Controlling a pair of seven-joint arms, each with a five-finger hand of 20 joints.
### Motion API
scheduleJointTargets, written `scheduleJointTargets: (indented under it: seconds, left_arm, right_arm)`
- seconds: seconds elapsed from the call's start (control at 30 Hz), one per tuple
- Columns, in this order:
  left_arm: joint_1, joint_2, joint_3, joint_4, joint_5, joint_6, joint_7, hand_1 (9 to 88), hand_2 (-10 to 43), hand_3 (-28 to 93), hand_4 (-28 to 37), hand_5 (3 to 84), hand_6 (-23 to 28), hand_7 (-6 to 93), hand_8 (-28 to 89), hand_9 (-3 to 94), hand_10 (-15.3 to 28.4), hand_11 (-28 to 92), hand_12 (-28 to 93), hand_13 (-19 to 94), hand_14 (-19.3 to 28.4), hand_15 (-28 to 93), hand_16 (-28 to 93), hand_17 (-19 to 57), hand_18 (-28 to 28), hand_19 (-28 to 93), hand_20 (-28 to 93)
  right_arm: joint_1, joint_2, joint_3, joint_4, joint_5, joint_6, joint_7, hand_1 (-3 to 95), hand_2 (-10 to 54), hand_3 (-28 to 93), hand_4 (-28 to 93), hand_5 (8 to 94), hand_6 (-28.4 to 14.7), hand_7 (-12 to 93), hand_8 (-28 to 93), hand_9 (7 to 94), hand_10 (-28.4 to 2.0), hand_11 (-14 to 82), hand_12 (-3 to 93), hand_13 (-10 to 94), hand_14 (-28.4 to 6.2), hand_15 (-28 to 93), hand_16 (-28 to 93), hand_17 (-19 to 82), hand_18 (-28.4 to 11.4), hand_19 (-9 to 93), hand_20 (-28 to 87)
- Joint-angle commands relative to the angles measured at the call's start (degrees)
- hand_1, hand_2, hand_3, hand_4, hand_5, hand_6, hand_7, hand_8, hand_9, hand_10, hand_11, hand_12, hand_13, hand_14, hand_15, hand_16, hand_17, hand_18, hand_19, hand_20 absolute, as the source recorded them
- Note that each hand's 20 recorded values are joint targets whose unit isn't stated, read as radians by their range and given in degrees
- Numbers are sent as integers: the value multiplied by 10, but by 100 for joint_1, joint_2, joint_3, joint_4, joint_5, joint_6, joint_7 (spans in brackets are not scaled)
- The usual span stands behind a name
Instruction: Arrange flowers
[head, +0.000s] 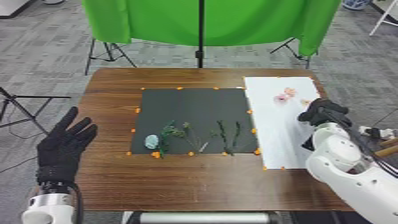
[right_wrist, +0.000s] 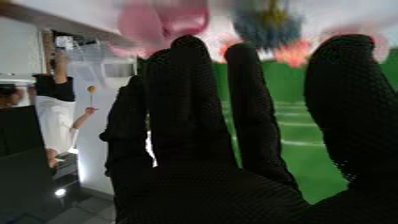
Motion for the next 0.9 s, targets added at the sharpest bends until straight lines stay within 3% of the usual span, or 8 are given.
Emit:
scheduleJointTargets:
  seconds: [0.03, 0.1, 0.17, 0.23, 0.33, 0.7, 0.9]
  left_arm:
    - [21, -95, -21, 30, 28, -53, -78, 207, 67, 796, -283, 354, 71, 70, -79, 317, 195, 221, 107, 199, 272, 540, -104, -80, 284, 577, 5]
    - [14, -102, -22, 34, 25, -64, -97, 206, 67, 797, -283, 354, 71, 70, -79, 317, 195, 222, 107, 199, 272, 540, -104, -80, 284, 577, 5]
    - [0, -108, -17, 41, 39, -72, -99, 207, 67, 797, -283, 354, 71, 71, -78, 317, 195, 221, 107, 199, 272, 541, -104, -80, 284, 577, 5]
    - [-6, -111, -9, 45, 32, -78, -96, 207, 67, 797, -283, 354, 71, 71, -79, 317, 195, 222, 107, 199, 272, 541, -104, -80, 284, 577, 5]
    - [18, -127, -21, 37, 40, -71, -90, 207, 68, 797, -283, 354, 71, 71, -79, 317, 195, 221, 106, 199, 272, 541, -104, -81, 284, 577, 5]
    - [55, -109, -48, 14, 33, -45, -55, 208, 67, 797, -283, 355, 72, 70, -79, 317, 195, 221, 106, 198, 272, 541, -104, -81, 284, 577, 5]
    - [125, -86, -134, -26, 38, -29, -63, 208, 67, 798, -283, 354, 71, 70, -79, 317, 195, 221, 106, 198, 272, 542, -104, -81, 284, 577, 5]
  right_arm:
    - [69, -36, -507, 229, -703, -160, 139, 361, -95, 810, -283, 588, 31, 254, -169, 600, -147, 457, 182, 510, -119, 800, 143, 155, -224, 788, 511]
    - [103, -52, -658, 299, -908, -28, 177, 388, -95, 799, -283, 626, 39, 257, -172, 632, -134, 469, 182, 542, -108, 796, 153, 171, -225, 798, 512]
    - [78, -57, -728, 318, -1074, 129, 204, 443, -95, 733, -283, 680, 39, 257, -73, 697, -107, 422, 246, 585, -96, 786, 178, 192, -225, 813, 509]
    - [101, -59, -837, 345, -1244, 269, 236, 497, -95, 661, -283, 730, 41, 262, -49, 753, -81, 371, 310, 619, -85, 782, 195, 209, -225, 825, 505]
    - [154, -107, -915, 372, -1401, 426, 233, 537, -95, 621, -283, 811, 47, 232, -16, 819, -66, 358, 338, 658, -73, 779, 211, 231, -222, 837, 499]
    - [44, -44, -733, -4, -1862, 1206, 257, 550, -95, 644, -283, 878, 47, 198, 6, 861, -59, 368, 340, 688, -61, 784, 229, 247, -218, 852, 498]
    - [1016, -539, -1225, -486, -1911, 1266, -326, 540, -95, 675, -283, 884, 39, 190, 14, 867, -61, 353, 353, 689, -65, 786, 232, 246, -216, 856, 497]
